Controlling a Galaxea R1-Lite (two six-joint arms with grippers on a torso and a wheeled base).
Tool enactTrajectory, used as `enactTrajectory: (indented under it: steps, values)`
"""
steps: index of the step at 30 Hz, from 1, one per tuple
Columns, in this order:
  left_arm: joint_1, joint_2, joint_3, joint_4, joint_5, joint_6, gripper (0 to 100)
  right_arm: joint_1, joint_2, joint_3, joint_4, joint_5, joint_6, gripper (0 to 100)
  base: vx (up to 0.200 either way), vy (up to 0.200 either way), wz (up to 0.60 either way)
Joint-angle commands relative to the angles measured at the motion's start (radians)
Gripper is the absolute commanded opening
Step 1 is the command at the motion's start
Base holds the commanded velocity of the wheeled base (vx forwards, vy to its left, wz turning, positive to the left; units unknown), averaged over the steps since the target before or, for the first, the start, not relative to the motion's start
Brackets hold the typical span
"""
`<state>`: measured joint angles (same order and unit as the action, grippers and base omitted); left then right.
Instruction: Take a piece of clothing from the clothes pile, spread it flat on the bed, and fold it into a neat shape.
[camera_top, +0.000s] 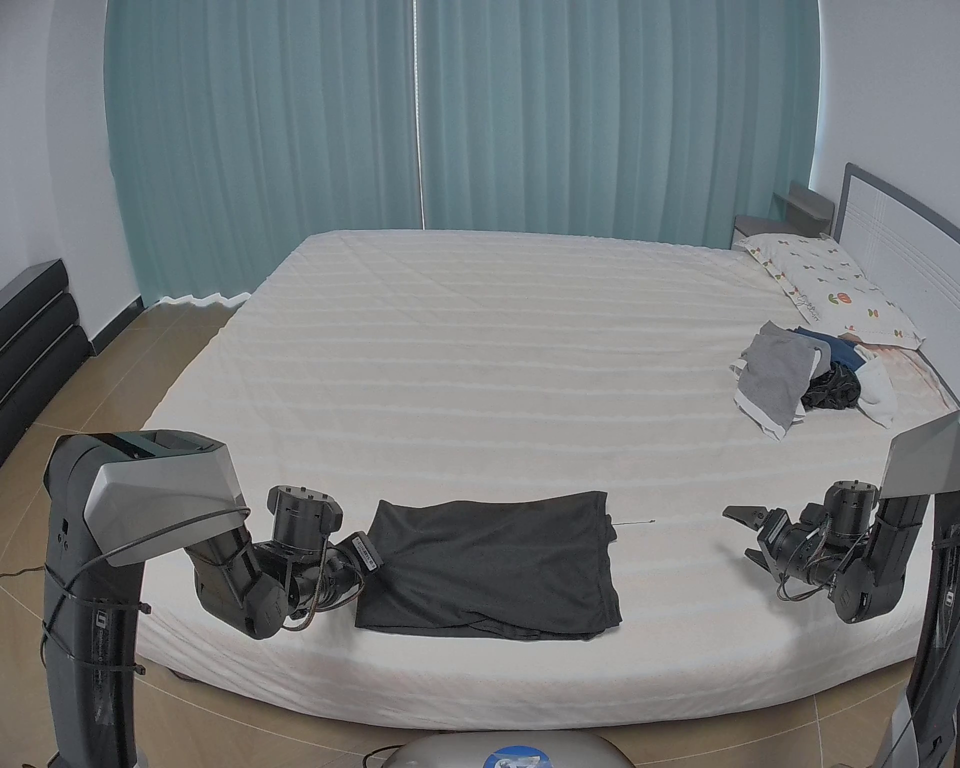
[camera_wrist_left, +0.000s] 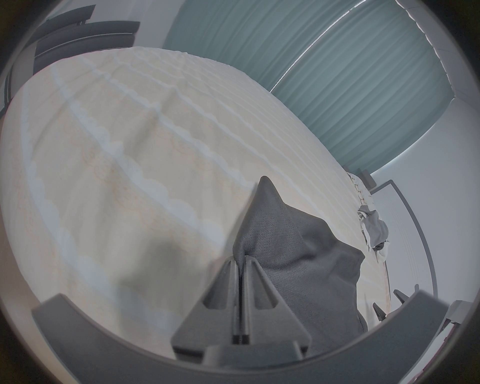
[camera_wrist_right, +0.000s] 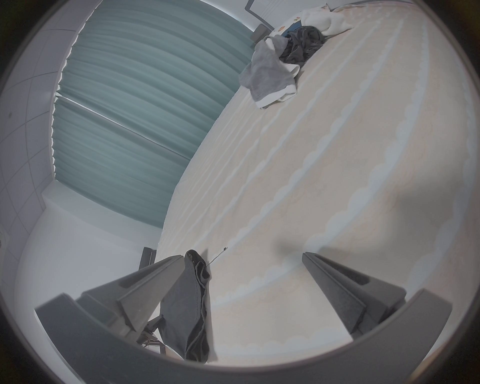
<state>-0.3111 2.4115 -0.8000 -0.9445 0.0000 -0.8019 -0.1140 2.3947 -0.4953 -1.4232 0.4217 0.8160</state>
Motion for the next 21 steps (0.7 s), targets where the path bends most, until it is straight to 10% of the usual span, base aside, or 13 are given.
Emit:
enactTrajectory:
  steps: [1, 7, 8, 21]
  values:
    - [-0.002, 0.001, 0.002, 0.0, 0.0, 0.0, 0, -0.001, 0.001, 0.0, 0.0, 0.0, 0.0, 100, 0.0, 0.0, 0.0]
    - [-0.002, -0.005, 0.01, 0.0, 0.0, 0.0, 0, -0.001, 0.001, 0.0, 0.0, 0.0, -0.001, 100, 0.0, 0.0, 0.0]
    - [-0.002, -0.006, 0.013, 0.0, 0.0, -0.002, 100, -0.001, 0.001, 0.0, 0.0, 0.0, 0.0, 100, 0.0, 0.0, 0.0]
    - [0.026, -0.046, 0.019, -0.004, -0.002, -0.053, 100, -0.001, -0.006, 0.006, -0.002, 0.0, 0.0, 100, 0.0, 0.0, 0.0]
